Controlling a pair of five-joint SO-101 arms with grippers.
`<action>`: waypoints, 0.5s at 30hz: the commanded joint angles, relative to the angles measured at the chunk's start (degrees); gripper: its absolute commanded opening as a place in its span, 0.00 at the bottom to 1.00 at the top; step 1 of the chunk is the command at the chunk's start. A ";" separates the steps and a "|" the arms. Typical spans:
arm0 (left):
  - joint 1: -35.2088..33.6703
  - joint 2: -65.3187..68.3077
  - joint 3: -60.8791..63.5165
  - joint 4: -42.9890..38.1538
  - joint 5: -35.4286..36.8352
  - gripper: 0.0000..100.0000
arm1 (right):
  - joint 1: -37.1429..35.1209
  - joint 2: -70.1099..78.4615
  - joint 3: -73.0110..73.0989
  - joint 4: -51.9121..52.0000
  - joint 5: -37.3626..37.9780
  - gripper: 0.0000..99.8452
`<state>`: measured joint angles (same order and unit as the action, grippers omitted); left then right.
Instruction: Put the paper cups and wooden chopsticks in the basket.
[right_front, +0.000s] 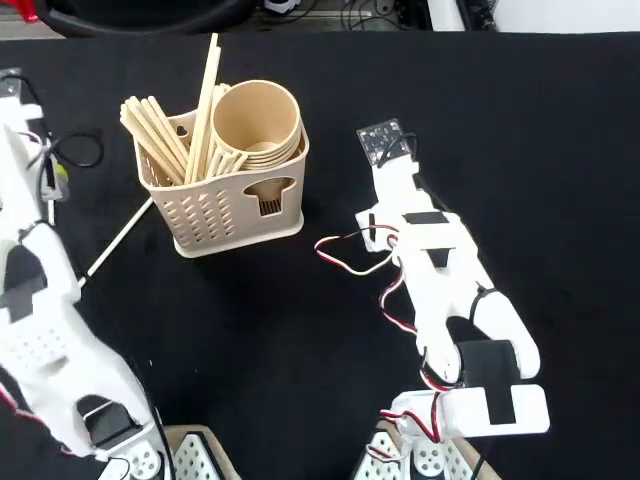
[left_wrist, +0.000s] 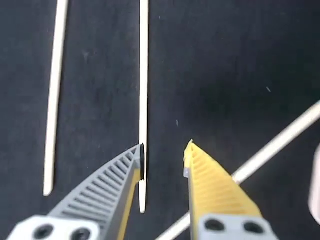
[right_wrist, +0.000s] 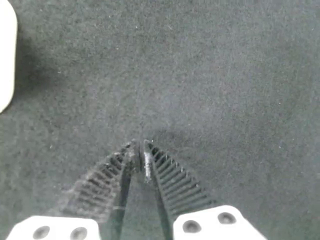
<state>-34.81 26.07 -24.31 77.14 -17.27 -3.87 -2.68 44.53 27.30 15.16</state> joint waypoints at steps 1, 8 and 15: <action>-0.75 9.93 -9.10 -3.96 -0.09 0.15 | -0.70 -0.22 -1.10 -0.79 0.44 0.01; -1.80 27.16 -30.29 3.78 -0.53 0.15 | -0.62 -0.22 -1.10 -0.79 0.44 0.01; -1.89 38.07 -53.23 15.12 -7.03 0.15 | -0.62 -0.22 -1.10 -0.79 0.44 0.01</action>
<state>-36.40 61.58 -63.78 86.46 -19.74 -3.87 -2.68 44.53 27.30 15.16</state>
